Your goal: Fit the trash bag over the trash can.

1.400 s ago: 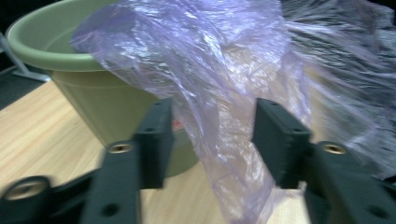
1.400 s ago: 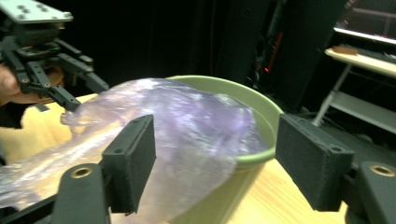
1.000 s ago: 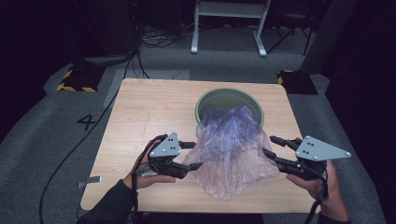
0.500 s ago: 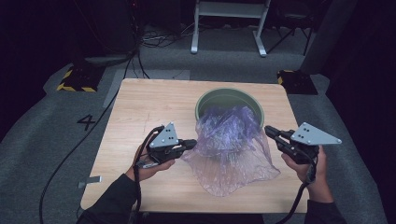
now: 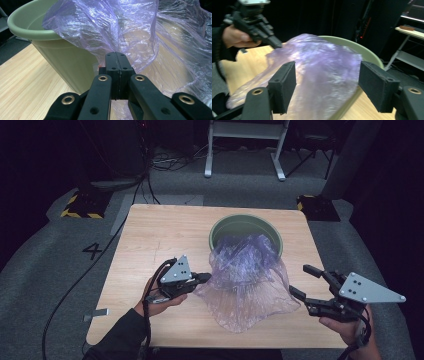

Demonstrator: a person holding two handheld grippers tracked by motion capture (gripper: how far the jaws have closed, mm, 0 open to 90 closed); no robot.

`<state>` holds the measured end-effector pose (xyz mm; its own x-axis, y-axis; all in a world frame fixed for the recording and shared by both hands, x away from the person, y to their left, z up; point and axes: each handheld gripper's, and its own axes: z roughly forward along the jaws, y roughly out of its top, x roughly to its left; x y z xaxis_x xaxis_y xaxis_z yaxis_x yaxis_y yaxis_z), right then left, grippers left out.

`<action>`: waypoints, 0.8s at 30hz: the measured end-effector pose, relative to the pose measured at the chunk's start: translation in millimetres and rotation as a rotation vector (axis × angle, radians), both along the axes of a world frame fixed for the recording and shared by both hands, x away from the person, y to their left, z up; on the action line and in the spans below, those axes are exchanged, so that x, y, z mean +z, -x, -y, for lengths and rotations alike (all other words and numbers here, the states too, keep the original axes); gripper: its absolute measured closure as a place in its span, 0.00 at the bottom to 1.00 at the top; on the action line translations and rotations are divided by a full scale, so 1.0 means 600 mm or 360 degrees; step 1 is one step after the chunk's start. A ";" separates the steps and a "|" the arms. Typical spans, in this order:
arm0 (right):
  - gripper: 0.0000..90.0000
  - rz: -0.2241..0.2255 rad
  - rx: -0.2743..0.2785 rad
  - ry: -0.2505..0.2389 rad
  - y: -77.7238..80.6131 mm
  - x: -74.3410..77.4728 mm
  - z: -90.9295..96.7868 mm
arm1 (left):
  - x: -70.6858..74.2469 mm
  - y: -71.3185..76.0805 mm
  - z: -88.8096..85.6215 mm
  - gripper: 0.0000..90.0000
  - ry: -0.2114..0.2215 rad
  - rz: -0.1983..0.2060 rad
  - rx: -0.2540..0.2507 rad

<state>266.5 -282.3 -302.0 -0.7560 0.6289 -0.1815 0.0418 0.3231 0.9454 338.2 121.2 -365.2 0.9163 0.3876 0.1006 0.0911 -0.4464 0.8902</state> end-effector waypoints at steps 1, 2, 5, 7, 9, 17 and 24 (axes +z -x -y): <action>0.33 0.0010 0.0012 0.0019 0.006 0.000 -0.005 | 0.000 -0.001 0.001 1.00 0.0000 0.0005 -0.0006; 0.33 0.0010 0.0022 0.0042 0.010 -0.001 -0.010 | 0.000 -0.001 0.002 1.00 0.0006 0.0004 -0.0003; 0.43 0.0020 -0.0068 0.0165 0.010 -0.010 -0.026 | 0.001 -0.004 0.001 1.00 0.0009 0.0016 0.0002; 0.65 0.0019 -0.0124 0.0265 0.000 -0.023 -0.034 | 0.003 -0.007 -0.002 1.00 0.0027 0.0020 0.0017; 0.82 0.0021 -0.0239 0.0401 -0.022 -0.042 -0.041 | 0.003 -0.011 -0.005 1.00 0.0050 0.0024 0.0031; 1.00 0.0071 -0.0434 0.0310 -0.104 -0.069 -0.021 | 0.001 -0.032 -0.021 1.00 0.0081 0.0010 0.0083; 1.00 0.0045 -0.0504 0.0232 -0.164 -0.067 -0.013 | -0.002 -0.062 -0.038 1.00 0.0153 -0.0007 0.0160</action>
